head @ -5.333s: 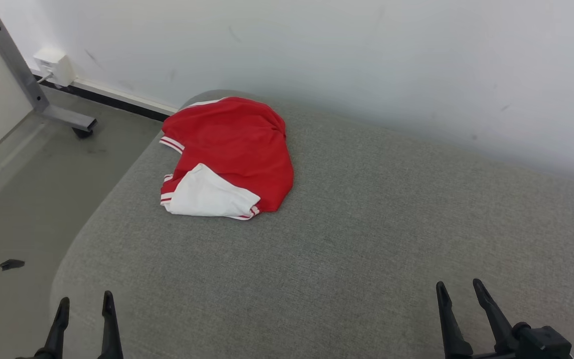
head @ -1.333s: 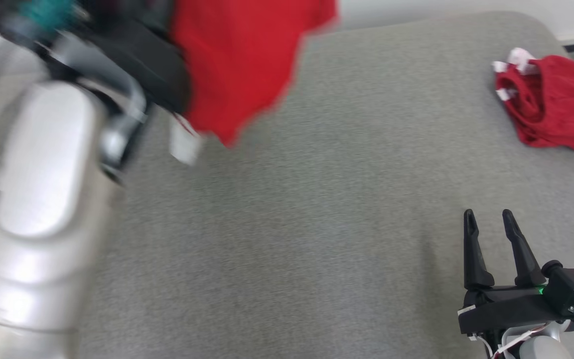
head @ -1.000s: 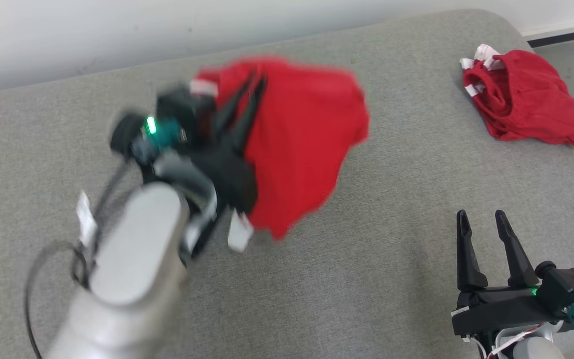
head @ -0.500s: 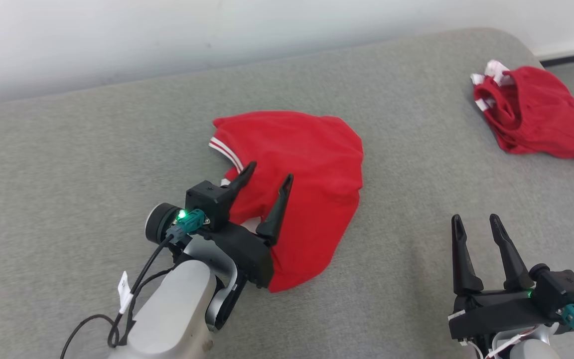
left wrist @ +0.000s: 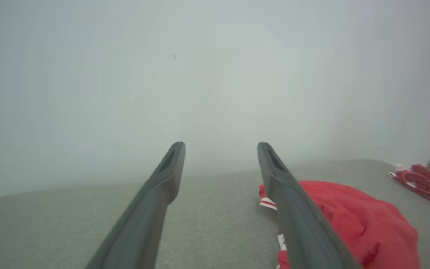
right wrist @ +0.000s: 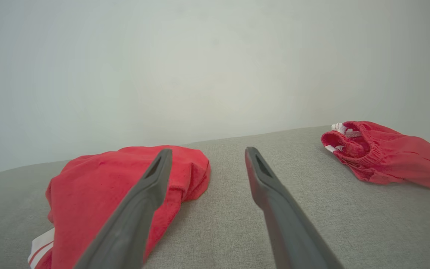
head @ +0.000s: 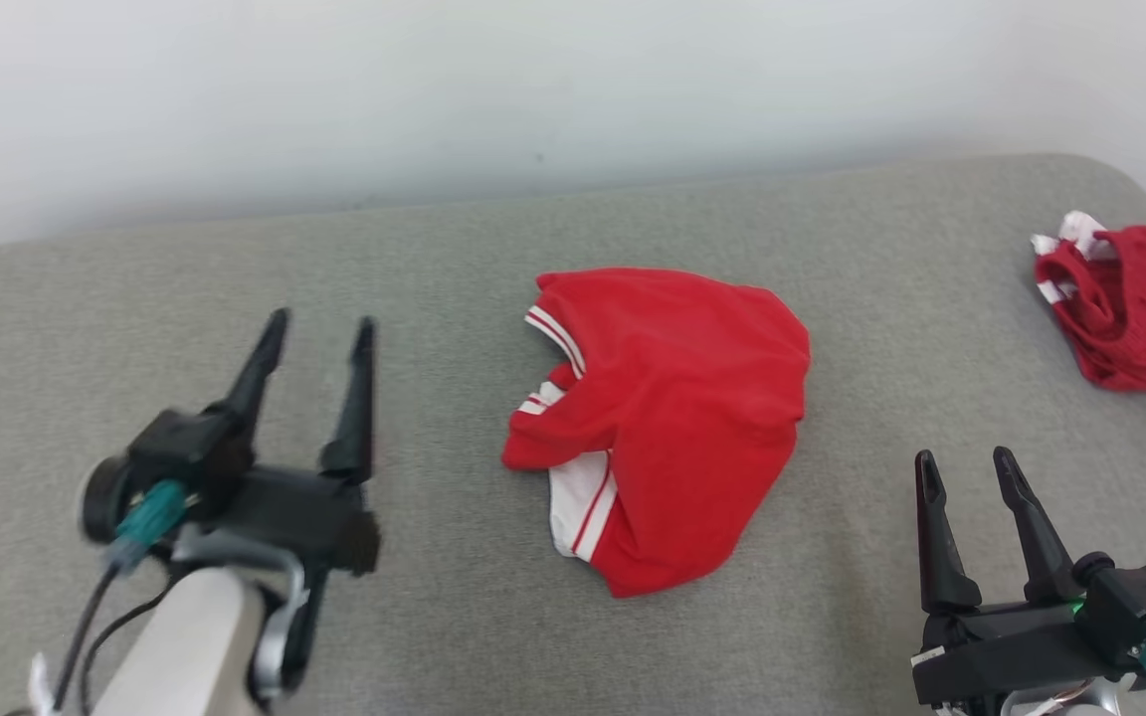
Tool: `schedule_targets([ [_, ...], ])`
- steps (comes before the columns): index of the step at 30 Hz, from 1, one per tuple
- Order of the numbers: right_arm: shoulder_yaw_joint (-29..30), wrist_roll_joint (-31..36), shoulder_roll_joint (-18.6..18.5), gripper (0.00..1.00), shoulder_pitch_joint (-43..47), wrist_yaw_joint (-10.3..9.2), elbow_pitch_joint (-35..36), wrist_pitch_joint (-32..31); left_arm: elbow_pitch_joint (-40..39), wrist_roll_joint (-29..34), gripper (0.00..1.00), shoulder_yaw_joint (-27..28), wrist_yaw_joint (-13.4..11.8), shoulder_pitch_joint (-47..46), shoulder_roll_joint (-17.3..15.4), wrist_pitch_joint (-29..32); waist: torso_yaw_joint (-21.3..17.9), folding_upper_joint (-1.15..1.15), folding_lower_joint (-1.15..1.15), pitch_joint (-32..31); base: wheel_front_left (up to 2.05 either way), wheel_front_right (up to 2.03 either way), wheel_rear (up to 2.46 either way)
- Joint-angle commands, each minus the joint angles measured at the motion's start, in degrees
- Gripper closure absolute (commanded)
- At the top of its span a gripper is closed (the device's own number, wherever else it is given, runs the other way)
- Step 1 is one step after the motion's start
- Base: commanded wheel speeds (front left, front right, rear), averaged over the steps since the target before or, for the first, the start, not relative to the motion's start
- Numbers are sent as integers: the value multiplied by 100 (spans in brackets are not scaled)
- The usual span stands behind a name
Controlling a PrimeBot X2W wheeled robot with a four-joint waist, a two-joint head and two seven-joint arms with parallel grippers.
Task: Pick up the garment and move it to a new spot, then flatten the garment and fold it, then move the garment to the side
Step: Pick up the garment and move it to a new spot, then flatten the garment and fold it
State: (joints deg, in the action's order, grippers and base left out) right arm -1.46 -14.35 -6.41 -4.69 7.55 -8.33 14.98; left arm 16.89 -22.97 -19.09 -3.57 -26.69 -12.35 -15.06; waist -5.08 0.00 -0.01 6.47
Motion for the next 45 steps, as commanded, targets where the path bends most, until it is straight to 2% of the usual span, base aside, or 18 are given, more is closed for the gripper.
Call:
schedule_targets([
  [1, 5, 44, -30, 0, 57, -15, 24, 28, -104, 62, 0, 77, -35, 207, -69, -7, 226, 0, 1, -183, 0, 0, 0],
  [6, -1, 92, -21, 0, 144, -15, 111, 25, -822, 117, 0, 615, -250, 1010, -352, -6, 370, 0, 1, -272, 0, 0, 0],
  [10, 48, 81, -60, 0, 185, -15, 182, 7, -1287, 70, 0, 1008, -203, 1635, -397, -7, 454, 0, 1, -319, 0, 0, 0],
  [17, 112, 147, -73, 0, 330, -15, 289, -72, -1514, 165, 0, 1251, -162, 2323, -210, -8, 565, 0, 1, -395, 0, 0, 0],
  [21, 98, 172, -54, 0, 382, -15, 330, -124, -1513, 177, 0, 1348, -28, 2494, -5, -8, 560, 0, 1, -424, 0, 0, 0],
  [36, 67, 159, -27, 0, 480, -15, 313, -202, -1304, 521, 0, 1737, 492, 2726, 428, -8, 505, 0, 1, -450, 0, 0, 0],
  [45, 33, 122, -40, 0, 479, -15, 276, -211, -1201, 749, 0, 1895, 649, 2730, 581, -8, 520, 0, 1, -463, 0, 0, 0],
])
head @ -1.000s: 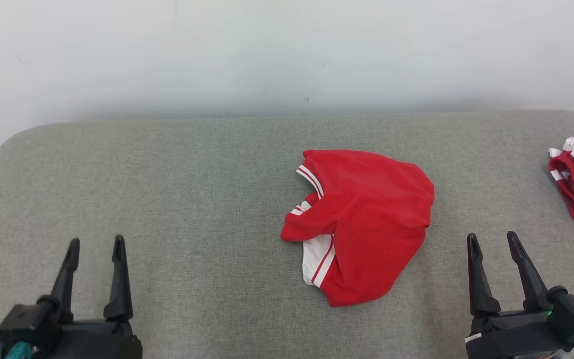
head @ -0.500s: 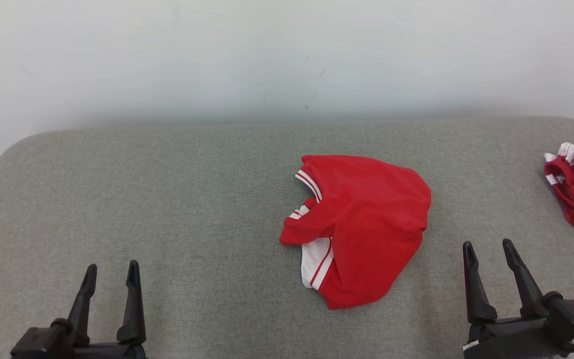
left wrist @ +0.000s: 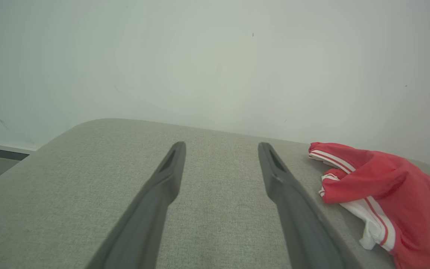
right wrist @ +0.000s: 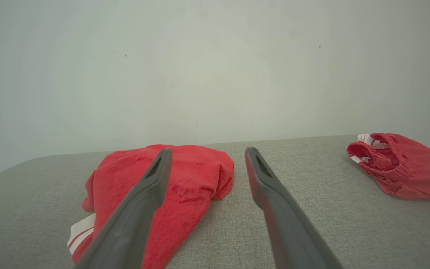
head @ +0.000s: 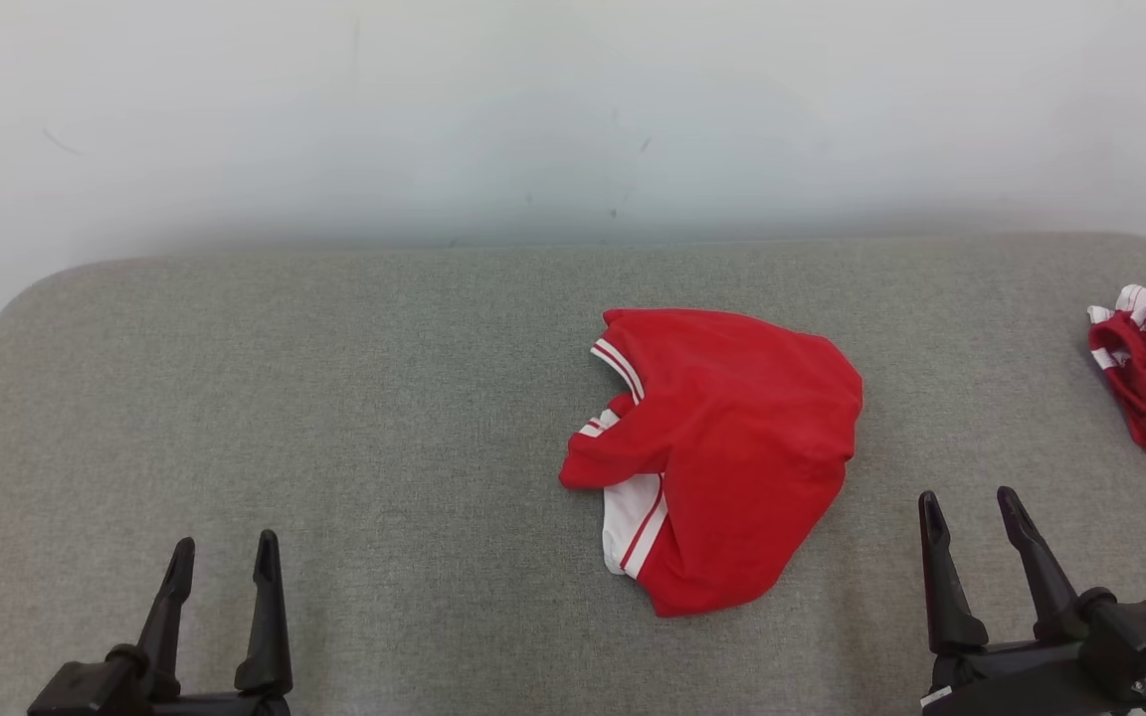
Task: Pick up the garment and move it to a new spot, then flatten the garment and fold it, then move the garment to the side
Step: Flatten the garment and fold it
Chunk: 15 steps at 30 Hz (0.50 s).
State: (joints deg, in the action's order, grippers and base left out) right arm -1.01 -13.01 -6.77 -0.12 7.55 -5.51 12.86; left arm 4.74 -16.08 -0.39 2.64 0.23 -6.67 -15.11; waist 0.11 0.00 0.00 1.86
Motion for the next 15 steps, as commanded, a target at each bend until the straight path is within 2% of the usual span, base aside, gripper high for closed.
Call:
schedule_targets([
  [1, -14, -14, -4, 0, 24, -15, -9, 1, 21, 76, 0, 40, 31, 39, 27, -3, 2, 0, 0, -3, 0, 0, 0],
  [15, -38, -36, -29, 0, 18, -15, -29, -8, 97, 255, 0, 209, 189, -8, 167, -3, -7, 0, 0, 14, 0, 0, 0],
])
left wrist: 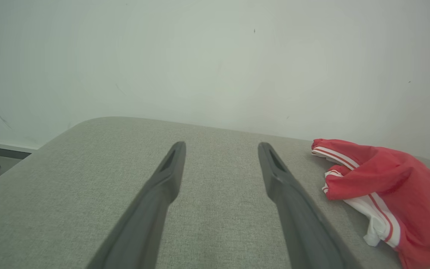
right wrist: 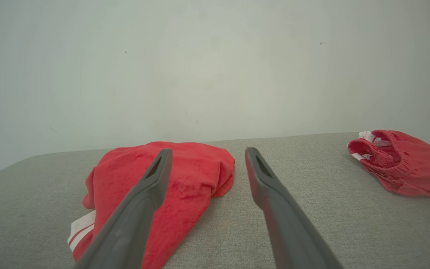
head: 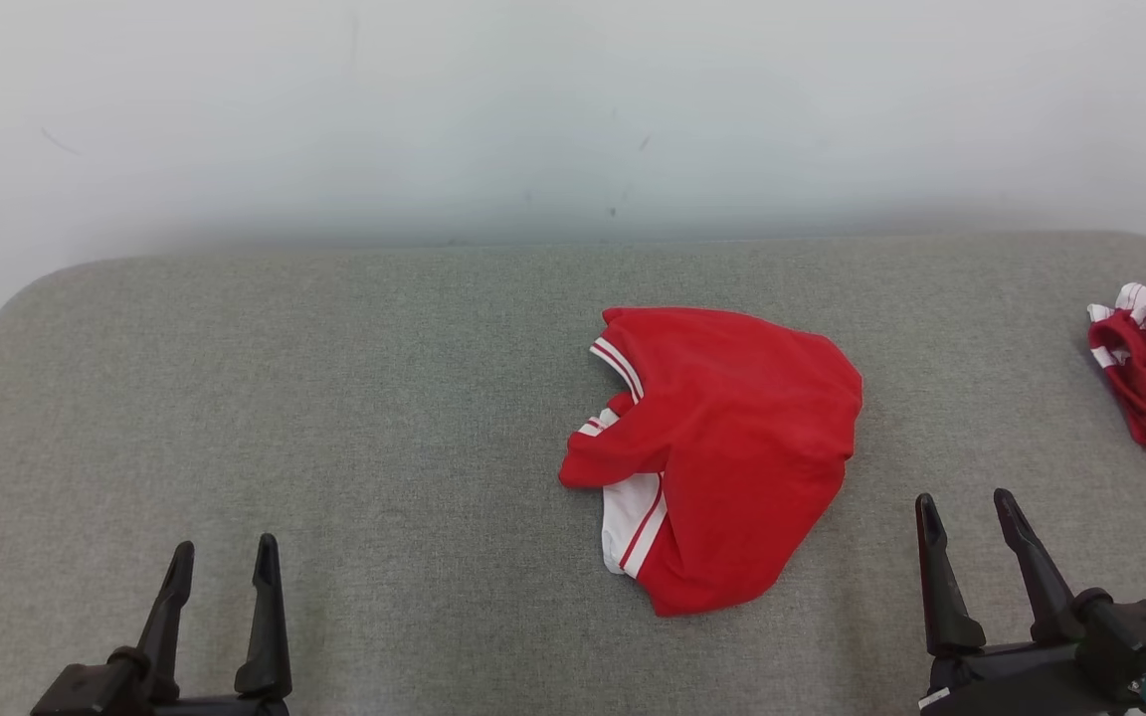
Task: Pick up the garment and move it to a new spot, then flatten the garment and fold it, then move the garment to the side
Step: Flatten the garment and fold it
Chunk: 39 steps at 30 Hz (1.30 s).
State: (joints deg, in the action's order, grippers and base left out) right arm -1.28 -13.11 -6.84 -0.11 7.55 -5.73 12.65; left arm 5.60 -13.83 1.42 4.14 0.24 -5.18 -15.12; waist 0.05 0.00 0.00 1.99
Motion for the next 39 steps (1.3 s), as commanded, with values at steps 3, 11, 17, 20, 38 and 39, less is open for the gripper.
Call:
schedule_targets([
  [3, -14, -28, -29, 0, 13, -15, -10, 13, 26, 63, 0, 54, 49, -20, 38, -2, -2, 0, 0, 5, 0, 0, 0],
  [11, -18, -28, -37, 0, -2, -15, -14, 18, 44, 130, 0, 100, 78, -32, 81, -2, -12, 0, 0, 28, 0, 0, 0],
  [17, -26, -11, -43, 0, -12, -15, -25, 27, 70, 177, 0, 143, 114, -49, 111, -2, -15, 0, 0, 31, 0, 0, 0],
  [20, -29, -4, -47, 0, -10, -15, -31, 29, 88, 192, 0, 164, 133, -54, 126, -2, -16, 0, 0, 28, 0, 0, 0],
  [38, -107, -68, -71, 0, -143, -15, -84, 35, 410, 453, 0, -457, 263, -597, 147, -2, -179, 0, 0, 198, 0, 0, 0],
  [39, -122, -77, -70, 0, -178, -15, -88, 38, 464, 458, 0, -535, 281, -690, 143, -2, -217, 0, 0, 228, 0, 0, 0],
])
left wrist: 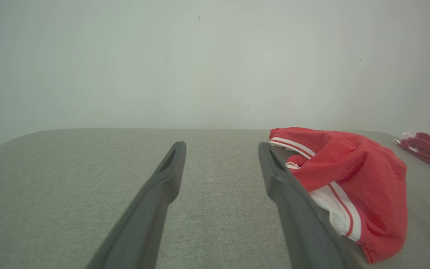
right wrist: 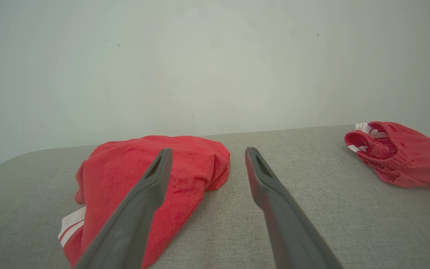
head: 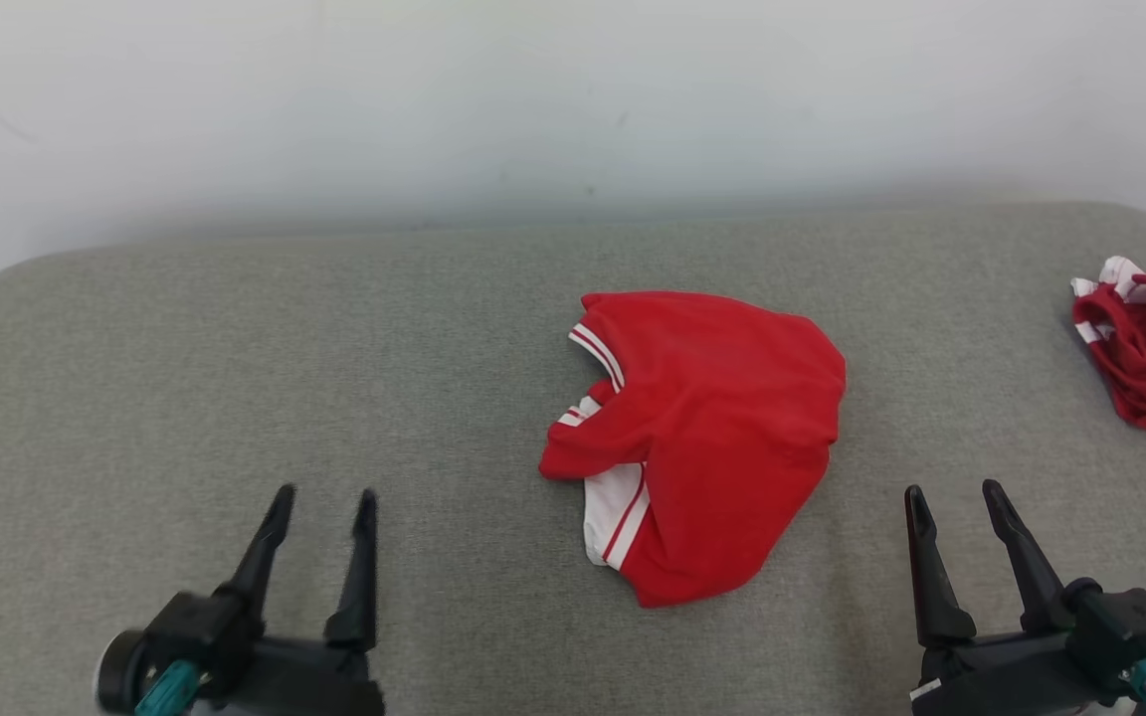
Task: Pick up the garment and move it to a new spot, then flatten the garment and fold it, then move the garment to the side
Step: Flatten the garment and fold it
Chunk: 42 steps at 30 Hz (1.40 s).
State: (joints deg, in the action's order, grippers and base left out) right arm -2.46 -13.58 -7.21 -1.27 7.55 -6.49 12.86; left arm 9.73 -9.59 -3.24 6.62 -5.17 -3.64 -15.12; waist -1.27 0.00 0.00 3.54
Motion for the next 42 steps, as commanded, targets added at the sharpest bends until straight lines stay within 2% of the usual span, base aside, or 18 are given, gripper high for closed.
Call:
schedule_targets([
  [1, -2, -41, -31, 0, -89, -15, -22, 24, 119, 36, 0, -168, 45, -250, -9, -2, -122, 0, 0, 101, 0, 0, 0],
  [14, -49, -112, 7, 0, -347, -15, -155, 123, 1199, -67, 0, -1323, 78, -1381, 21, 3, -742, 0, 0, 570, 0, 0, 0],
  [27, -65, -160, 63, 0, -516, -15, -307, 224, 2448, -446, 0, -1960, 78, -1764, 44, 74, -1091, 0, 0, 866, 0, 0, 0],
  [28, -62, -165, 65, 0, -526, -15, -314, 229, 2511, -481, 10, -2004, 78, -1805, 47, 76, -1094, 0, 0, 873, 0, 0, 0],
  [29, -60, -163, 72, 0, -535, -15, -318, 232, 2566, -513, 56, -2042, 78, -1841, 48, 74, -1095, 0, 0, 874, 0, 0, 0],
  [31, -40, -148, 81, 0, -544, -15, -315, 231, 2601, -592, 100, -2104, 78, -1912, 53, 47, -1082, 0, 0, 877, 0, 0, 0],
  [37, 16, -141, 57, 0, -533, -15, -303, 239, 2568, -756, 100, -1935, 15, -2042, 26, 0, -923, 0, 0, 818, 0, 0, 0],
  [42, 12, -157, 55, 0, -453, -15, -304, 238, 2022, -862, 100, -1318, -240, -1949, -294, -6, -694, 0, 0, 689, 0, 0, 0],
])
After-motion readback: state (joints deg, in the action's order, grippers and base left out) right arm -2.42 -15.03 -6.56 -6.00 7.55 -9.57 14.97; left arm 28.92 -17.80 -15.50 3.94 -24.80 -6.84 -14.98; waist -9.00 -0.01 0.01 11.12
